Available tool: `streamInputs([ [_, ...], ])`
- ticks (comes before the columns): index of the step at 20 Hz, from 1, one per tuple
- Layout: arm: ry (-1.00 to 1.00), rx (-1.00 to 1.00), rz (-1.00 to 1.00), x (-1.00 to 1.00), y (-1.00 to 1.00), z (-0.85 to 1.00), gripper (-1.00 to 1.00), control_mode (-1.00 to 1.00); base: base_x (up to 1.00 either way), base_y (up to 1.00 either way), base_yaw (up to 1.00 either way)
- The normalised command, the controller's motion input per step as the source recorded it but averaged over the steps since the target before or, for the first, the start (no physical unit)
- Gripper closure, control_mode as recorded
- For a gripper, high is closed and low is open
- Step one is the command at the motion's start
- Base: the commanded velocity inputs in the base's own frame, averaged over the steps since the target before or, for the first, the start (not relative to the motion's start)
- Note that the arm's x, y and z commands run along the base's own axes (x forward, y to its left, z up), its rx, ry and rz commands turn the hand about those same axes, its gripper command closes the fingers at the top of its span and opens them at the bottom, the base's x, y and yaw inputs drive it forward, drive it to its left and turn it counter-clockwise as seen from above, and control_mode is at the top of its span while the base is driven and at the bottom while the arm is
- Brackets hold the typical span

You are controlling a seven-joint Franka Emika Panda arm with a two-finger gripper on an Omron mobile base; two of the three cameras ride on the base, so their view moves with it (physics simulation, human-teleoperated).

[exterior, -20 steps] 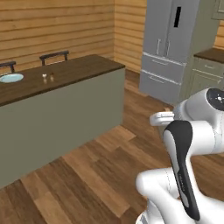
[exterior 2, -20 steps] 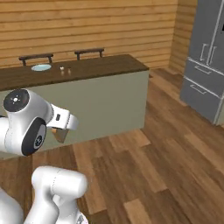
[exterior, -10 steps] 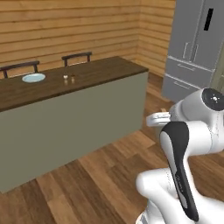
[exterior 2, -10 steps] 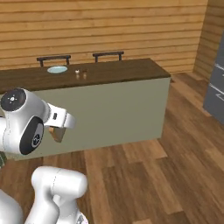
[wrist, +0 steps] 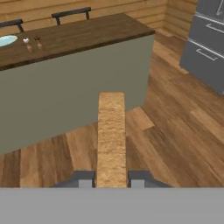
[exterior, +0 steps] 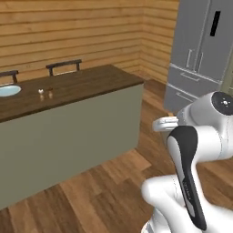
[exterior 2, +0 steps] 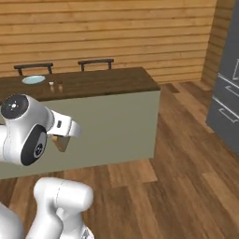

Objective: Start the toaster. Once the lever pops up, take the bread to the plate on the dining counter.

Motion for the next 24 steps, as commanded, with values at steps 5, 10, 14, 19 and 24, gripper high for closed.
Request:
streamInputs([
  [5, 0.0, 0.0, 0.0, 0.0, 0.0, 0.0, 1.0, 1.0, 1.0, -1.0, 0.19],
  [10, 0.0, 0.0, 0.0, 0.0, 0.0, 0.0, 1.0, 1.0, 1.0, -0.99, 0.15],
  [14, 0.0, 0.0, 0.0, 0.0, 0.0, 0.0, 1.0, 1.0, 1.0, -1.0, 0.08],
  [19, 0.0, 0.0, 0.0, 0.0, 0.0, 0.0, 1.0, 1.0, 1.0, -1.0, 0.08],
  [24, 0.0, 0.0, 0.0, 0.0, 0.0, 0.0, 1.0, 1.0, 1.0, -1.0, 0.21],
])
